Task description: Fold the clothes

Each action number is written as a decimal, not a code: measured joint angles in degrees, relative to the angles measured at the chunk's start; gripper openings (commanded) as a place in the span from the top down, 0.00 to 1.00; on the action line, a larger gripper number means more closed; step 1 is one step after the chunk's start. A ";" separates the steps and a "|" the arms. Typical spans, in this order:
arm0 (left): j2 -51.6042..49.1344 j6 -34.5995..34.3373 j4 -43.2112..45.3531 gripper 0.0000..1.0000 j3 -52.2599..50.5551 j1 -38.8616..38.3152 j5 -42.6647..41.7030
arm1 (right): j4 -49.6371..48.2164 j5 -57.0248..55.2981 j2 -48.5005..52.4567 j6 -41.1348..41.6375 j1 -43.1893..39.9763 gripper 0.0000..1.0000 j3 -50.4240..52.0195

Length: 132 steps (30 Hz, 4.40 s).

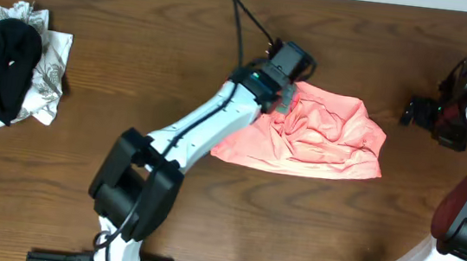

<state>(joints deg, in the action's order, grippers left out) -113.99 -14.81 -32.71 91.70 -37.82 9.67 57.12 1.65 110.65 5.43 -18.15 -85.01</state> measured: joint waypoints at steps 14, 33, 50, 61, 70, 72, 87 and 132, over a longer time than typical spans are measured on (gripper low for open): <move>-3.98 -0.04 0.66 0.94 -1.31 0.94 -6.36 | 0.00 0.07 0.00 0.02 0.00 0.01 0.00; -4.85 -1.97 0.76 0.94 -1.36 -3.32 -11.28 | 0.00 0.07 0.00 0.02 0.00 0.01 0.02; -4.83 -4.79 4.76 0.89 0.42 -4.17 -18.69 | -0.02 0.07 0.00 0.02 0.00 0.01 0.02; -4.61 -4.35 1.53 0.61 0.85 -1.22 -12.26 | -0.07 0.07 0.00 0.02 0.00 0.01 0.02; -4.61 -1.66 1.01 0.55 0.85 -1.33 -10.32 | -0.07 0.07 0.00 0.04 0.00 0.01 0.02; -4.66 -1.42 0.94 0.55 0.85 -1.33 -10.27 | -0.07 0.07 0.00 0.04 0.00 0.01 0.02; -4.81 0.96 -0.79 0.54 0.85 -2.78 -9.66 | -0.20 0.07 0.00 0.04 0.00 0.01 0.02; -4.90 1.73 -0.26 0.90 -1.36 -3.28 -6.25 | -0.22 0.07 0.00 0.46 0.00 0.01 0.02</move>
<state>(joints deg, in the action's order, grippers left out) -118.89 -13.08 -32.97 90.35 -41.10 3.42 56.90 1.72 110.65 5.89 -18.15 -84.99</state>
